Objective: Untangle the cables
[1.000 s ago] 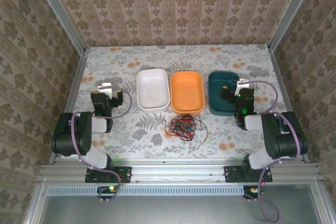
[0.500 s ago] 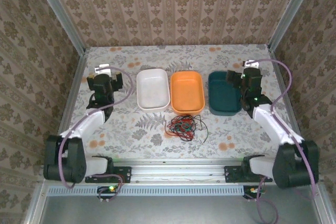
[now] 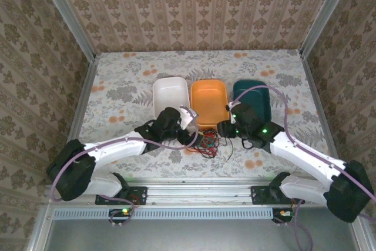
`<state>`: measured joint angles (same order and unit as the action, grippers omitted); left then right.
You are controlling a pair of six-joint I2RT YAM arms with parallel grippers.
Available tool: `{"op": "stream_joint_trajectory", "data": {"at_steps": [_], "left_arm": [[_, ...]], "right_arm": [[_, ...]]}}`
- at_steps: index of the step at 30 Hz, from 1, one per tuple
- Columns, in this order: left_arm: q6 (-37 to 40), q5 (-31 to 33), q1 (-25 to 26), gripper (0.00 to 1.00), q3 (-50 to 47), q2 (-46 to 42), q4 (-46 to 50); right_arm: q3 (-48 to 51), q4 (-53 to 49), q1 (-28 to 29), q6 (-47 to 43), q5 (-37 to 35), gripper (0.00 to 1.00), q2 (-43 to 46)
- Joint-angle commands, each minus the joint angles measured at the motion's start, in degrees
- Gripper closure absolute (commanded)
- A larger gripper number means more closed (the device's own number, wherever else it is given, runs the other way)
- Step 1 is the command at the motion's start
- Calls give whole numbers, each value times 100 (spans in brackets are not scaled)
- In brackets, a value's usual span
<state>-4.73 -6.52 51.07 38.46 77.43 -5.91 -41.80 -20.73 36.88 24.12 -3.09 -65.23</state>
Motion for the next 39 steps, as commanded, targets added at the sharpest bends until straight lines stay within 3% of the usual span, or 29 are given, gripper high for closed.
{"op": "stream_joint_trajectory", "data": {"at_steps": [1,12,19,24,28,33,39], "left_arm": [[95,-447,78,0,330,214,61],[18,-280,234,3,478,824,-101],[84,-256,300,10,523,994,127],[113,-226,299,15,443,998,118],[152,-140,305,24,453,1151,148],[119,441,366,39,440,1351,78],[128,468,383,55,313,1482,-92]], "right_arm": [[-420,-349,172,-6,354,49,-497],[-1040,-540,199,-473,255,51,-1396],[-925,-356,210,-222,525,62,-1642],[-736,-230,213,-48,383,82,-1476],[-702,-230,212,6,148,100,-1043],[-858,-298,214,31,-215,100,-577],[-1288,-332,213,49,-832,100,-32]]}}
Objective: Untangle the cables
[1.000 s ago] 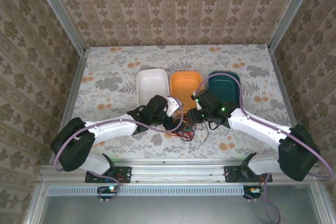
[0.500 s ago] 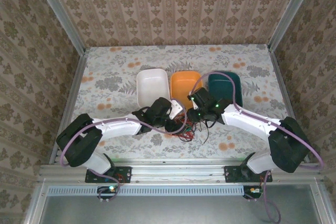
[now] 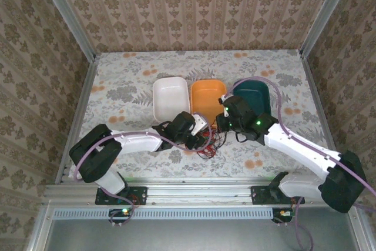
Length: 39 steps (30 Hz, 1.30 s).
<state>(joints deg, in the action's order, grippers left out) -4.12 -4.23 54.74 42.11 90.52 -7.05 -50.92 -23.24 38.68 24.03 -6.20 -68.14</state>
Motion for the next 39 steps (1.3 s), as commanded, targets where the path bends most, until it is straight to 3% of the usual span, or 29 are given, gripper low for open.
{"op": "stream_joint_trajectory", "data": {"at_steps": [1,5,20,24,28,35,39], "left_arm": [[72,243,17,58,-75,183,-2],[83,269,18,68,-123,262,-20],[46,493,23,67,-194,375,-7],[35,561,39,68,-229,324,-16],[35,598,59,67,-264,241,-7],[13,800,124,67,-256,214,28],[13,895,168,67,-217,255,78]], "right_arm": [[-494,-112,35,26,-596,100,329],[-841,-211,28,14,-1103,100,547],[-1579,421,-1,-570,-3177,100,1184],[-1939,290,-349,-607,-3050,100,1076],[-2071,-131,-1149,-105,-2516,100,811],[-1336,295,-2024,432,-2075,100,368],[-730,860,-2218,388,-2057,100,61]]}}
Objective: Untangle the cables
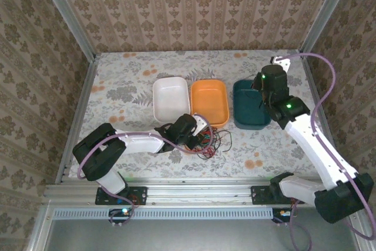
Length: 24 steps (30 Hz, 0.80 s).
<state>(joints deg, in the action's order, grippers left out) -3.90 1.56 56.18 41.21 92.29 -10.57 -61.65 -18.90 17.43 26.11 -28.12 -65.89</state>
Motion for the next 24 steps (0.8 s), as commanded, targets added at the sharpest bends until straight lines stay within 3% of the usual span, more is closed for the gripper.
{"op": "stream_joint_trajectory", "data": {"at_steps": [1,8,20,21,24], "left_arm": [[-11,331,32,67,-110,100,452],[27,484,140,67,-44,157,532],[15,678,204,67,-8,170,596],[15,700,217,67,-8,167,597],[22,720,230,67,-8,166,596]], "right_arm": [[470,530,-164,249,195,100,-262],[1210,1193,-412,814,917,100,-999],[719,-12,-473,1316,817,100,-2335],[669,-90,-477,1341,784,98,-2379],[544,-330,-475,1441,628,59,-2337]]}}
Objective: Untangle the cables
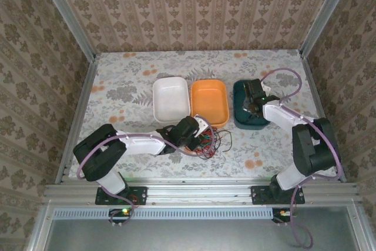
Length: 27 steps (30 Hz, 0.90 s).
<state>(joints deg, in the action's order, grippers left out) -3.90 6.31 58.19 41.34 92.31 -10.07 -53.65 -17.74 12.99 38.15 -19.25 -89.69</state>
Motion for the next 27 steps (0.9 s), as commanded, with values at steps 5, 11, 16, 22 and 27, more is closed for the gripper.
{"op": "stream_joint_trajectory", "data": {"at_steps": [5,11,16,22,27], "left_arm": [[28,283,37,67,-21,173,536],[75,291,78,67,22,239,531],[102,294,96,67,23,243,509],[116,308,113,67,14,230,501],[117,319,122,67,5,218,503]], "right_arm": [[-356,-687,-29,215,-501,46,403],[-467,-1007,45,-14,-580,44,794],[-421,-1110,643,-923,80,44,1219],[-346,-1714,1653,-1568,1932,45,1106],[-104,-1941,1891,-1250,1629,46,1109]]}}
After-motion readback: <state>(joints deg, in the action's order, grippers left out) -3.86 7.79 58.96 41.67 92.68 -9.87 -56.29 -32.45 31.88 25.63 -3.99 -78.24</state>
